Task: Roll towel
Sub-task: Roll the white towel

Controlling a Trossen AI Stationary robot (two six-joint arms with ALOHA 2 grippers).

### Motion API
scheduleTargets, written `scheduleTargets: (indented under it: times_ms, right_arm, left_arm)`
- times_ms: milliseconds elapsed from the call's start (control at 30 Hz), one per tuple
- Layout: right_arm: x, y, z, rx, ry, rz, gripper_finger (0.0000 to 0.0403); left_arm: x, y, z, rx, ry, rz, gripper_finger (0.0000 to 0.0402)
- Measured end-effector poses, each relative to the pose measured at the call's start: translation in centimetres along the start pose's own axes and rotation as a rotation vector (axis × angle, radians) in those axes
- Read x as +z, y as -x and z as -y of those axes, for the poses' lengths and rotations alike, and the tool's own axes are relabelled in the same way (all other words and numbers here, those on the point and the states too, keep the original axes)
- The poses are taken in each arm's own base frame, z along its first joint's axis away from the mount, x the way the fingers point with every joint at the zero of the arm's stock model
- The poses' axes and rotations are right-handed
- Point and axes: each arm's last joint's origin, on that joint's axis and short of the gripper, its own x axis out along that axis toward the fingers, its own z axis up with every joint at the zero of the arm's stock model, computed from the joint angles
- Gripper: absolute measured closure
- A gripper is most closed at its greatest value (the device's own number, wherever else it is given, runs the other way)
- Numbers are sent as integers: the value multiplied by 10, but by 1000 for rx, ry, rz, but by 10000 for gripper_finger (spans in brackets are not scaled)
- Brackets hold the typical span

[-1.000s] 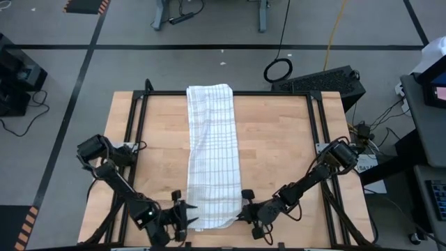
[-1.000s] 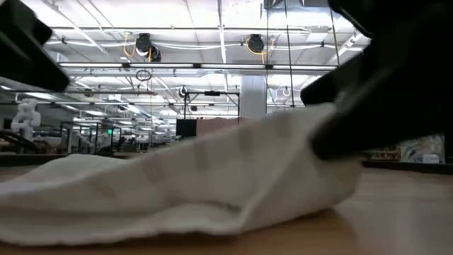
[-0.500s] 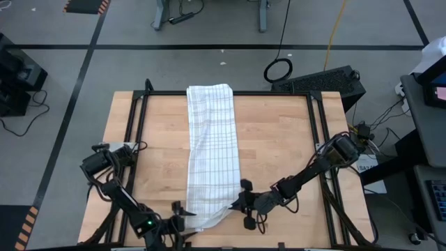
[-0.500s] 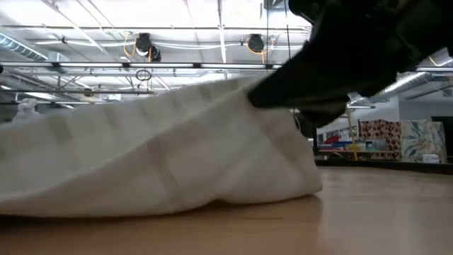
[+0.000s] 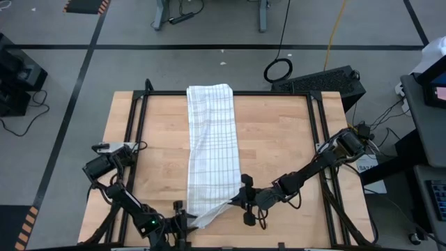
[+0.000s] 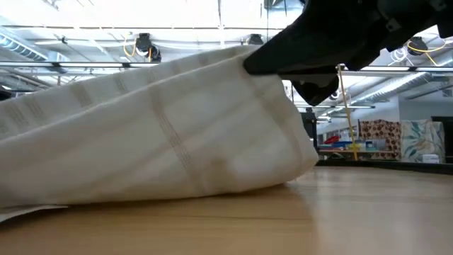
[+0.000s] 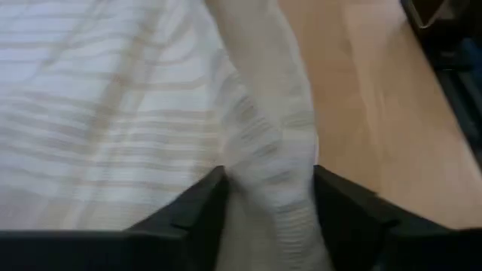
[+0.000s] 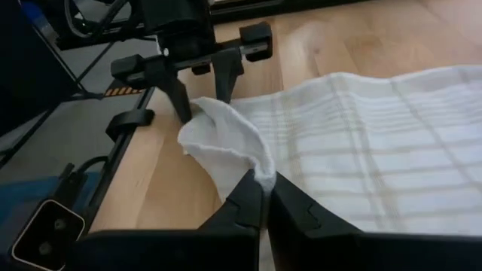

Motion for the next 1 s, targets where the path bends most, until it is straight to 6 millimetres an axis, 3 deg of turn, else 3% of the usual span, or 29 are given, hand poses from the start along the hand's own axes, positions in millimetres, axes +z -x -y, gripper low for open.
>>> scheduleTargets:
  times_ms: [267, 467, 600, 700, 1000]
  right_arm:
    - [0, 6, -2, 15, 24, -48, 401]
    - [7, 23, -9, 131, 63, -154, 401]
    - [7, 26, -10, 217, 61, -212, 401]
    - [3, 26, -4, 206, 71, -272, 401]
    - [-11, 30, 7, 112, 142, -429, 391]
  left_arm:
    - [4, 7, -1, -8, -22, -44, 385]
    - [38, 35, 0, -128, 59, -21, 382]
    - [65, 39, -12, -174, 139, -26, 389]
    - [76, 27, -26, -210, 180, -95, 391]
    - [72, -15, -75, -283, 358, -373, 392]
